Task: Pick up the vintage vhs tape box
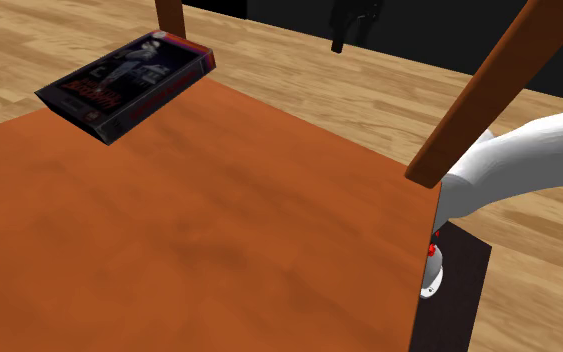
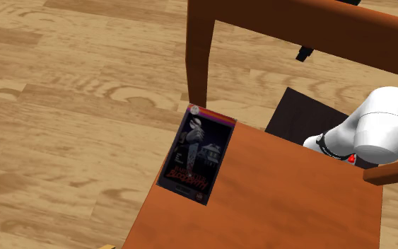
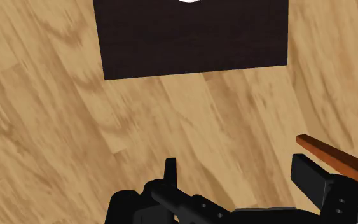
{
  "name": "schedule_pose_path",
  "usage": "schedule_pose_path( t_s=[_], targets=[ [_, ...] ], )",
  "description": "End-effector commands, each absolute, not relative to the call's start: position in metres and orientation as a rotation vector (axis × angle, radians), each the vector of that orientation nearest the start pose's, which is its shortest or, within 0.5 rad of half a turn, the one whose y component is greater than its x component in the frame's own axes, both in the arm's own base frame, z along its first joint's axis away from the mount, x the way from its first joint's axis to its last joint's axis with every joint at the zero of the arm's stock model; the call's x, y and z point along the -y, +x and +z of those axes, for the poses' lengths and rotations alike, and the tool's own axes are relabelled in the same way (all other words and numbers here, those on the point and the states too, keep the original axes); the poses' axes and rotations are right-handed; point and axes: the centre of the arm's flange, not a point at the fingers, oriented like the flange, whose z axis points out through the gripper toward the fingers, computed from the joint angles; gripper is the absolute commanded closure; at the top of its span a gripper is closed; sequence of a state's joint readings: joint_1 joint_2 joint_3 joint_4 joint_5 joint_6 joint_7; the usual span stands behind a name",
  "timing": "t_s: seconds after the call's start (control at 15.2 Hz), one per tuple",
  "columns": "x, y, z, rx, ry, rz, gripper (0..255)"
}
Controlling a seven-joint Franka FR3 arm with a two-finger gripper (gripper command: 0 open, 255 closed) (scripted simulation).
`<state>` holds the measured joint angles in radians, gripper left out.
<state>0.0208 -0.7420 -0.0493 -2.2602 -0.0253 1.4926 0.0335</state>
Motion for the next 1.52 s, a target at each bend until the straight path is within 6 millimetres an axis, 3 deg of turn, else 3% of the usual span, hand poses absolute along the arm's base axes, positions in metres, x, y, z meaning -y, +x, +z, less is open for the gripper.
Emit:
schedule_pose_path(
  t_s=[0.0,0.79,1.45],
  targets=[
    [0.017,0.312,0.615,-0.079,-3.132,0.041,0],
    [-0.048,0.365,0.563,0.078,-2.557,0.122,0],
    [-0.122,0.402,0.553,0.176,-2.072,0.168,0]
  ],
)
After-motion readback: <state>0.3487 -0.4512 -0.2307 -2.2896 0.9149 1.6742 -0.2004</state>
